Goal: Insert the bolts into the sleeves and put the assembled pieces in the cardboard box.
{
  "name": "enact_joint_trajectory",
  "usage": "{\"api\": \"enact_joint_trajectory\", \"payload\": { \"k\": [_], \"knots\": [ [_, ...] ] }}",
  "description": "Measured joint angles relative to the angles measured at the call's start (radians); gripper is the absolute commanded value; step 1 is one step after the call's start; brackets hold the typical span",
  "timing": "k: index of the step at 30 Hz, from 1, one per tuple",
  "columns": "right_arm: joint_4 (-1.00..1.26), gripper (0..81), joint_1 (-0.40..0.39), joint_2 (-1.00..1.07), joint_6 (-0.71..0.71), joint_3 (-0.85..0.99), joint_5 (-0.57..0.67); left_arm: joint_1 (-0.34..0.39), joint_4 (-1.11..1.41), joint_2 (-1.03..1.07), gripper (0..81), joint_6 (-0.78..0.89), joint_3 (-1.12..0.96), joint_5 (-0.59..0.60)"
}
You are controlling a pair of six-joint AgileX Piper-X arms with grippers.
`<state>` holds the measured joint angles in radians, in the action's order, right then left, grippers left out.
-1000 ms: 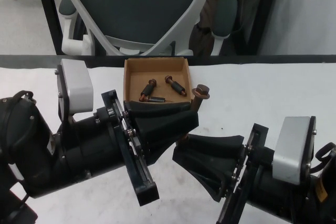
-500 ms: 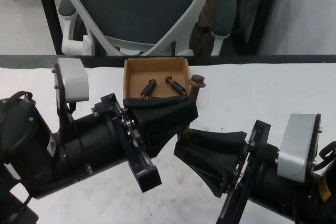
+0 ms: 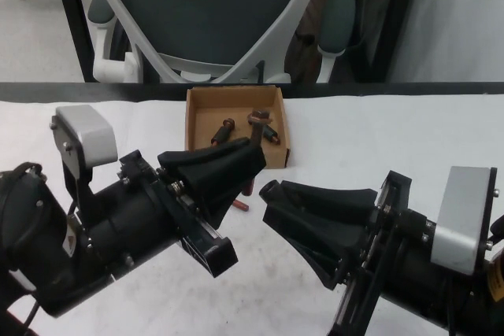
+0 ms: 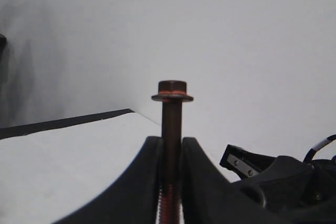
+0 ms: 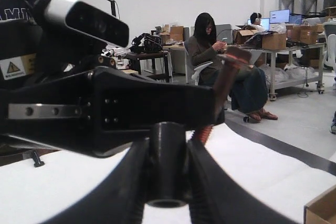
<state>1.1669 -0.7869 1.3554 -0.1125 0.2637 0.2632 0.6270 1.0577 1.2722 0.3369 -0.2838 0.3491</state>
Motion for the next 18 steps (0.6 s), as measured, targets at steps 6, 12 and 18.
{"api": "enact_joint_trajectory", "payload": {
  "k": [6, 12, 18],
  "knots": [
    [0.007, 0.2, 0.0, 0.0, -0.018, 0.0, 0.0, 0.007, 0.014, 0.0, 0.8, 0.0, 0.0, -0.006],
    [0.007, 0.2, 0.0, 0.0, -0.023, 0.0, 0.0, 0.007, 0.033, 0.0, 0.8, 0.0, 0.001, -0.01],
    [-0.009, 0.2, 0.0, 0.0, -0.023, 0.0, 0.0, 0.007, 0.195, 0.0, 0.8, 0.0, 0.067, -0.067]
  ]
}}
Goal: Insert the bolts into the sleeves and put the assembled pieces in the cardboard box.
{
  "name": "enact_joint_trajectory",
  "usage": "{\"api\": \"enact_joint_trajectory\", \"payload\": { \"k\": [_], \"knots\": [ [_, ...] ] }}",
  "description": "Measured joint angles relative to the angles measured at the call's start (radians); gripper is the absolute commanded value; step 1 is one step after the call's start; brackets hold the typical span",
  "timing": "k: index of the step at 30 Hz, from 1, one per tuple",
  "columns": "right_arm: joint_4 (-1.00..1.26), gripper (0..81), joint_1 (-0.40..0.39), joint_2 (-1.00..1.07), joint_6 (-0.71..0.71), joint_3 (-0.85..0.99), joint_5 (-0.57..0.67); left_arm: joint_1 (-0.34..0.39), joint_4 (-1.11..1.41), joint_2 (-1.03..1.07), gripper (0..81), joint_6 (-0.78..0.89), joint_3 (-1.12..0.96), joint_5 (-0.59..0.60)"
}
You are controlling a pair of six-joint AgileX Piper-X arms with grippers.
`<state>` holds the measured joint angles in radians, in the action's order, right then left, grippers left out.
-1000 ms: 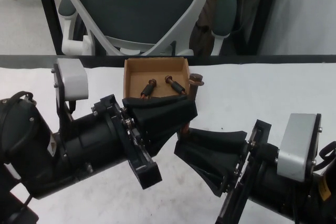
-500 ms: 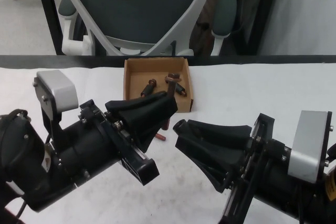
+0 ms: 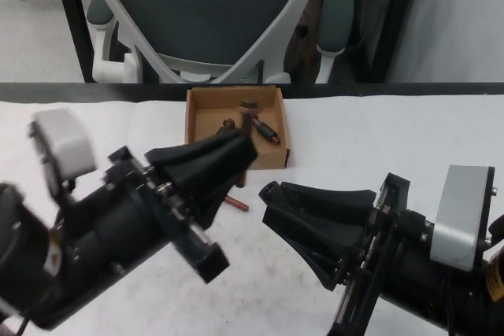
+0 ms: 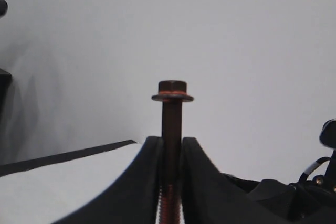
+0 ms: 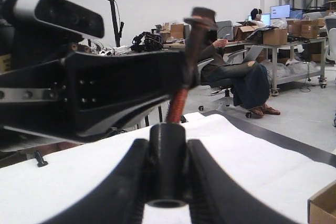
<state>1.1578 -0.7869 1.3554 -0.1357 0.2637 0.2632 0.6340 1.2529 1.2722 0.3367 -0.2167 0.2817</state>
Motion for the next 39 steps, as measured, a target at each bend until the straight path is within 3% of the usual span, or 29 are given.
{"api": "enact_joint_trajectory", "payload": {
  "k": [7, 11, 21, 39],
  "knots": [
    [-0.006, 0.2, 0.0, 0.0, 0.0, 0.0, 0.0, 0.0, 0.196, 0.0, 0.8, 0.034, 0.069, -0.09],
    [-0.006, 0.2, 0.0, 0.0, 0.0, 0.0, 0.0, 0.0, 0.232, 0.0, 0.8, 0.158, 0.074, -0.145],
    [-0.006, 0.2, 0.0, 0.0, 0.0, 0.0, 0.0, 0.0, 0.233, 0.0, 0.8, 0.393, 0.074, -0.153],
    [0.008, 0.2, -0.041, 0.0, -0.037, 0.011, 0.073, 0.003, 0.221, 0.0, 0.8, 0.426, 0.074, -0.153]
  ]
}}
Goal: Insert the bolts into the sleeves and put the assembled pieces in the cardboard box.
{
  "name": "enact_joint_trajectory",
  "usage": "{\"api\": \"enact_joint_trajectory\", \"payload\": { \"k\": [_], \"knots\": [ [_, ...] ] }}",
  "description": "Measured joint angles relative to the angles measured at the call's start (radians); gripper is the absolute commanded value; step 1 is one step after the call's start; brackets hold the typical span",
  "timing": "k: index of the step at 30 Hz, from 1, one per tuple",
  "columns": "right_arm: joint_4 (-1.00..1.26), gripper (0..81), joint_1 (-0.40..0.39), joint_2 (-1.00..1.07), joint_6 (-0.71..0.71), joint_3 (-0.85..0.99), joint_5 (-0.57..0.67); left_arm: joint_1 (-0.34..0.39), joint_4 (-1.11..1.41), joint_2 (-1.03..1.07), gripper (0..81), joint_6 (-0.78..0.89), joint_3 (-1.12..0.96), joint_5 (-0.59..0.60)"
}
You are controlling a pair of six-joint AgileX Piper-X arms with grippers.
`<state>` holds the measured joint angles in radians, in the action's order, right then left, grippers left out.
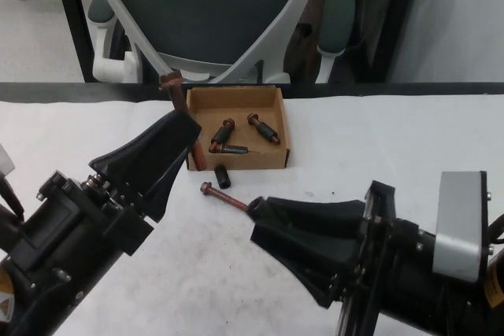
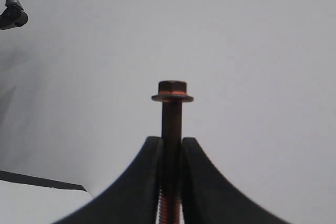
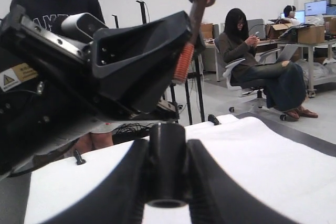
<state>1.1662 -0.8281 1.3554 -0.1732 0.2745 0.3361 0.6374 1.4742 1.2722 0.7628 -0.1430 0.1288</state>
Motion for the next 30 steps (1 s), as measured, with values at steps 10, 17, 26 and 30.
{"api": "enact_joint_trajectory", "payload": {
  "k": [10, 17, 26, 30],
  "knots": [
    [-0.038, 0.2, -0.009, 0.0, 0.0, 0.064, 0.007, 0.0, 0.0, 0.0, 0.8, 0.0, 0.0, 0.0],
    [-0.053, 0.2, -0.019, 0.023, 0.0, 0.086, 0.014, 0.0, 0.0, 0.0, 0.8, 0.0, 0.0, 0.0],
    [-0.057, 0.2, -0.027, 0.065, 0.0, 0.132, 0.017, 0.036, 0.015, 0.0, 0.8, -0.004, 0.0, 0.0],
    [-0.056, 0.2, -0.027, 0.065, 0.0, 0.133, 0.017, 0.037, 0.016, 0.0, 0.8, -0.006, 0.0, 0.0]
  ]
}}
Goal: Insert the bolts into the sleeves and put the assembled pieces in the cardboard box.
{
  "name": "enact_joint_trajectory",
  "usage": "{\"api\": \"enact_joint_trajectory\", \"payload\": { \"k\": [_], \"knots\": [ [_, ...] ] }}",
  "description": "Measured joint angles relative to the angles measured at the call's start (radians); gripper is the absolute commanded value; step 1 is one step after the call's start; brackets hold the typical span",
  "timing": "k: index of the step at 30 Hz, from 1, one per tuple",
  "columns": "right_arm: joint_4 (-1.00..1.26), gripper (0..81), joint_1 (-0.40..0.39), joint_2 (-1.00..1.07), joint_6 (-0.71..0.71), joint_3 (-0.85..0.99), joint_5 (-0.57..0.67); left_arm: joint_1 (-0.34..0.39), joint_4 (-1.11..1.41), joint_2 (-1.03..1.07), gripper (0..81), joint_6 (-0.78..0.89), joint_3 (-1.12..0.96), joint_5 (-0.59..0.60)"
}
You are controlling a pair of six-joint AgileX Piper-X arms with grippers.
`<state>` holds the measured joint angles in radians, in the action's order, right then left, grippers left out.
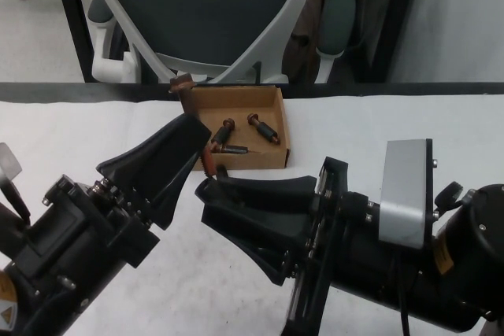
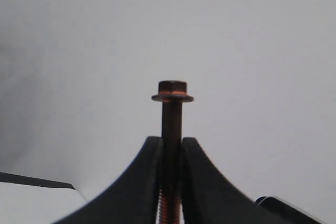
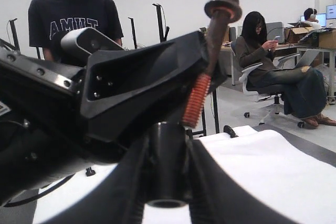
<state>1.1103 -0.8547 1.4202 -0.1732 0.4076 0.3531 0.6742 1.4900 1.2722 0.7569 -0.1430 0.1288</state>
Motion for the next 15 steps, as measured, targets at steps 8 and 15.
{"api": "enact_joint_trajectory", "payload": {
  "k": [8, 15],
  "knots": [
    [-0.001, 0.2, 0.0, 0.0, 0.0, 0.0, 0.0, 0.0, 0.0, 0.0, 0.8, 0.0, 0.0, 0.0],
    [-0.002, 0.2, 0.0, 0.0, 0.014, 0.0, -0.006, 0.0, 0.0, 0.0, 0.8, -0.051, 0.0, -0.001]
  ]
}}
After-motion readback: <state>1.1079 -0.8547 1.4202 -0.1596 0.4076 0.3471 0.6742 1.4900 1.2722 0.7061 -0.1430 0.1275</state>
